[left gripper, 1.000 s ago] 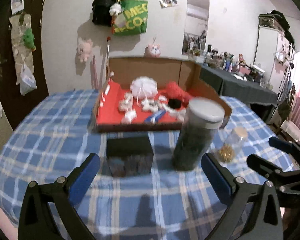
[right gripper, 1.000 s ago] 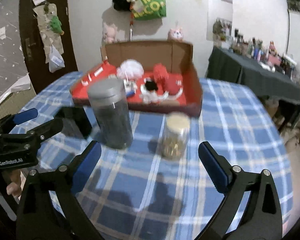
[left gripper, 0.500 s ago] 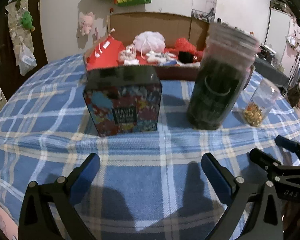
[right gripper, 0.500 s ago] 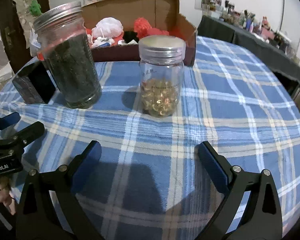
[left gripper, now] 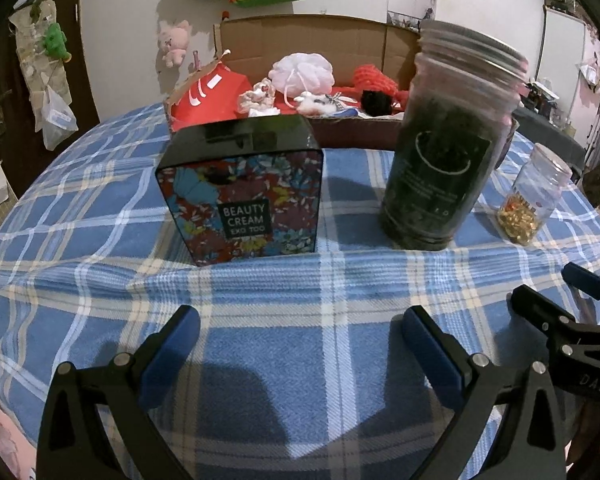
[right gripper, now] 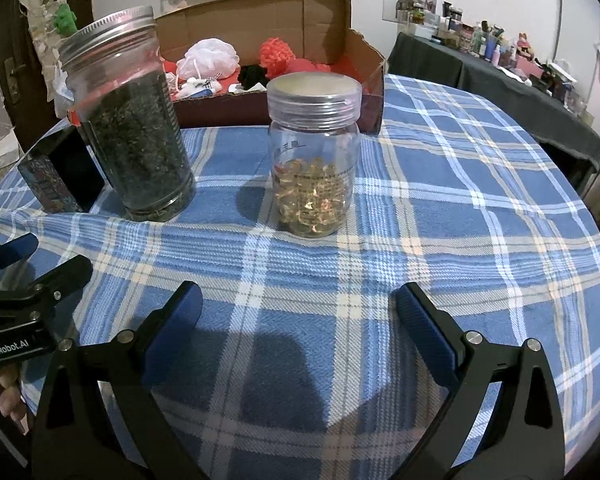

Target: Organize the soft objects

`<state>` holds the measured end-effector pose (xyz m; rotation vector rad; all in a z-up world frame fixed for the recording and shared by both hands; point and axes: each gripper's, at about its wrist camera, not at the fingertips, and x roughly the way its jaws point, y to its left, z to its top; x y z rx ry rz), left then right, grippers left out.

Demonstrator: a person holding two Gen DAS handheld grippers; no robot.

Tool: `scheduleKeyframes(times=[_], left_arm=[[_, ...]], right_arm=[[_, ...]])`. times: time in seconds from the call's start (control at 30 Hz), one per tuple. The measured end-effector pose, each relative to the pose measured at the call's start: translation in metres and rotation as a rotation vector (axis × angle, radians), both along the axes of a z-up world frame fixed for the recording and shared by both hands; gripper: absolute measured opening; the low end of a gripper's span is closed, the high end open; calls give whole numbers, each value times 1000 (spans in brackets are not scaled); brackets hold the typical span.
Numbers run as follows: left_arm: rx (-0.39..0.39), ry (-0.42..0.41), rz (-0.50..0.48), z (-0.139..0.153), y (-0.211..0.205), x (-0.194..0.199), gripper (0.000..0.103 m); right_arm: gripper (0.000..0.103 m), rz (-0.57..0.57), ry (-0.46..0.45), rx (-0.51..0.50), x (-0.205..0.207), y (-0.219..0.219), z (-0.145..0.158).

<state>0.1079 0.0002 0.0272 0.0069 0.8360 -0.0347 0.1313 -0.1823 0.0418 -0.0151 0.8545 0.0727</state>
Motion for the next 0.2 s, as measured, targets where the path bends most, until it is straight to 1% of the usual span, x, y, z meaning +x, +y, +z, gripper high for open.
scheduleKeyframes(times=[0.2], left_arm=[[0,0,0,0,0,0,103]], right_arm=[[100,1,0,0,0,0,0]])
